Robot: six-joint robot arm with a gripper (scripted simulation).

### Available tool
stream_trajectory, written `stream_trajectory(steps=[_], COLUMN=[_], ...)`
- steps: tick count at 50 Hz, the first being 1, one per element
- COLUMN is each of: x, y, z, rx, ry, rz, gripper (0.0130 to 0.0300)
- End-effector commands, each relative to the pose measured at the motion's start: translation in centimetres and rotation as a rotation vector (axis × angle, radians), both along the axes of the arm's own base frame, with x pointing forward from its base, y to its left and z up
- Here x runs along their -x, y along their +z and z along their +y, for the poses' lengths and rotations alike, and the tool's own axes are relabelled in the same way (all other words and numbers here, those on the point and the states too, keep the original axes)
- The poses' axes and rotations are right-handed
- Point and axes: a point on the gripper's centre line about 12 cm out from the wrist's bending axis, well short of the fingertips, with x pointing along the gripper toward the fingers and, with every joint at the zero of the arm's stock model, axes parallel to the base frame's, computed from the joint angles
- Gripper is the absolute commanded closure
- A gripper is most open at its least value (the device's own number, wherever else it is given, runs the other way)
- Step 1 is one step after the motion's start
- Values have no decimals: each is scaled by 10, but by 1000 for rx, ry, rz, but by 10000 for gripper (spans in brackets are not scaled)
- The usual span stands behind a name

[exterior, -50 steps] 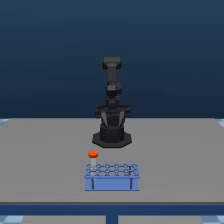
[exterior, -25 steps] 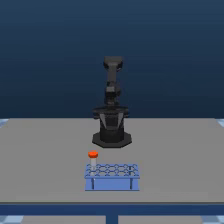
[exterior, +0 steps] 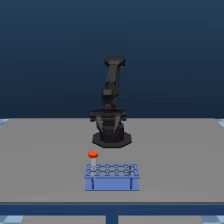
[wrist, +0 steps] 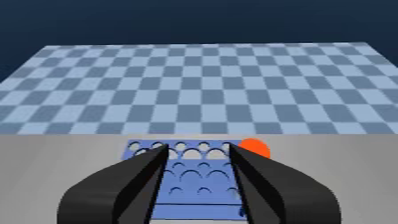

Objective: Pick up the centrifuge tube on the rack

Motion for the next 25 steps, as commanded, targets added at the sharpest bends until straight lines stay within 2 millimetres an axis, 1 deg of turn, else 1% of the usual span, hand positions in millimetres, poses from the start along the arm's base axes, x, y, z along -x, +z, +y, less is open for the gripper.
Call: stream_trajectory(steps=[1,5,8,10,13,15,23,25], x=[-5,-8,-15,-15,-22,-22,-37,-37], y=[-1,-2,-4,-4,-6,-6,-11,-11], z=[-7,-10,-15,-15,-22,-22,-34,-34], rx=[-17,-15,-10,-10,-6,-6,4,4], ry=[-13,-13,-13,-13,-13,-13,-14,-14], rz=[11,20,41,41,64,64,108,108], gripper=[130,130,130,130,130,130,130,130])
